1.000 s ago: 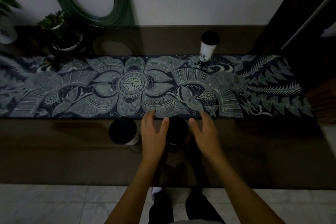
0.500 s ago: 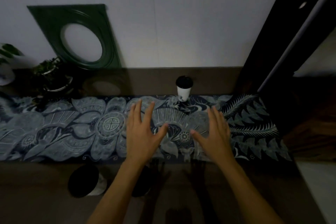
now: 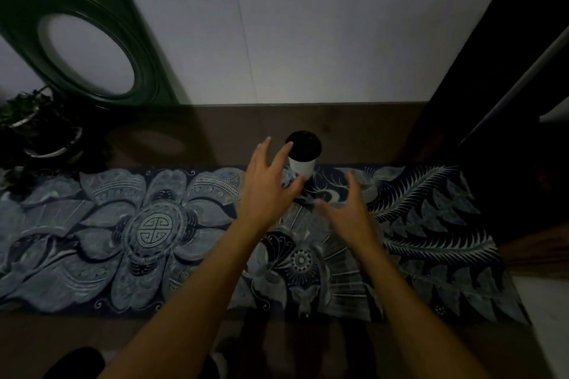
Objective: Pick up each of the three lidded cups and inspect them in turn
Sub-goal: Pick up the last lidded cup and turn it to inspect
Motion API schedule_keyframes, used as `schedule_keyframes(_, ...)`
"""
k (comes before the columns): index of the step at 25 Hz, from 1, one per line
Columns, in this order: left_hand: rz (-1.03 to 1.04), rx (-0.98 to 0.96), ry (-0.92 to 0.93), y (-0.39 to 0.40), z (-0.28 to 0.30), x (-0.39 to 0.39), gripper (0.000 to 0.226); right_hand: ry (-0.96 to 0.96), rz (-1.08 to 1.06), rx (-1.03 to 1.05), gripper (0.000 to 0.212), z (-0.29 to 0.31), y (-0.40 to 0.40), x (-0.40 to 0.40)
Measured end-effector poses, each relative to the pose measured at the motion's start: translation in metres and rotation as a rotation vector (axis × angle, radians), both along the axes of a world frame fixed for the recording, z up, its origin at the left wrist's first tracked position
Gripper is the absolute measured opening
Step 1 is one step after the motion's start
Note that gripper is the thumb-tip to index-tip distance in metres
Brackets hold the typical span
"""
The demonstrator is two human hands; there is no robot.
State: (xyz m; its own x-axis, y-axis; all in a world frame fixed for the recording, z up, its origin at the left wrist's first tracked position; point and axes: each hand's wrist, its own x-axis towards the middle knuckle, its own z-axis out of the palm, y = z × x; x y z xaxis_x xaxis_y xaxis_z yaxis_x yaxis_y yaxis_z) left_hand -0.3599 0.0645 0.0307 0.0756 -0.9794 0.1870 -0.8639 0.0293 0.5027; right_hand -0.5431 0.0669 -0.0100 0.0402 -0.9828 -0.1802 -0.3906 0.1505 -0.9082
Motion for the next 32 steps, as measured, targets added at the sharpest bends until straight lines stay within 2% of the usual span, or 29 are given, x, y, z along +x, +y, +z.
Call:
schedule_keyframes(7, -0.079, 0.011, 0.01, -0.103, -0.032, -0.01, 0.068, -0.132, 0.01, 0.075, 0.108, -0.057, -0.088, 0.039)
schedule_keyframes(11, -0.171, 0.052, -0.325, -0.143, -0.054, -0.018, 0.071, -0.068, 0.096, 0.033, 0.087, -0.087, -0.126, 0.058)
schedule_keyframes(13, -0.182, 0.058, -0.34, -0.148, -0.064, -0.02, 0.067, -0.018, 0.086, -0.013, 0.076, -0.099, -0.133, 0.064)
schedule_keyframes(15, -0.157, 0.047, -0.274, -0.146, -0.068, -0.019, 0.062, 0.023, 0.055, -0.064, 0.069, -0.109, -0.135, 0.066)
schedule_keyframes(17, -0.125, 0.041, -0.206, -0.14, -0.064, -0.018, 0.06, 0.027, 0.086, -0.019, 0.077, -0.105, -0.132, 0.067)
schedule_keyframes(20, -0.078, 0.075, -0.014, -0.121, -0.046, -0.011, 0.055, -0.074, 0.139, -0.008, 0.083, -0.085, -0.116, 0.06)
schedule_keyframes(22, -0.039, 0.094, 0.128, -0.099, -0.03, -0.002, 0.053, -0.112, 0.162, -0.013, 0.078, -0.066, -0.097, 0.051)
schedule_keyframes(25, 0.026, 0.1, 0.351, -0.051, 0.005, 0.01, 0.051, -0.094, 0.252, -0.054, 0.065, -0.02, -0.056, 0.037)
schedule_keyframes(28, 0.015, 0.053, 0.542, 0.002, 0.05, 0.017, 0.05, -0.011, 0.324, -0.136, 0.079, 0.033, -0.012, 0.027)
schedule_keyframes(32, -0.021, -0.041, 0.685, 0.074, 0.109, 0.015, 0.048, 0.166, 0.441, -0.299, 0.093, 0.114, 0.054, 0.006)
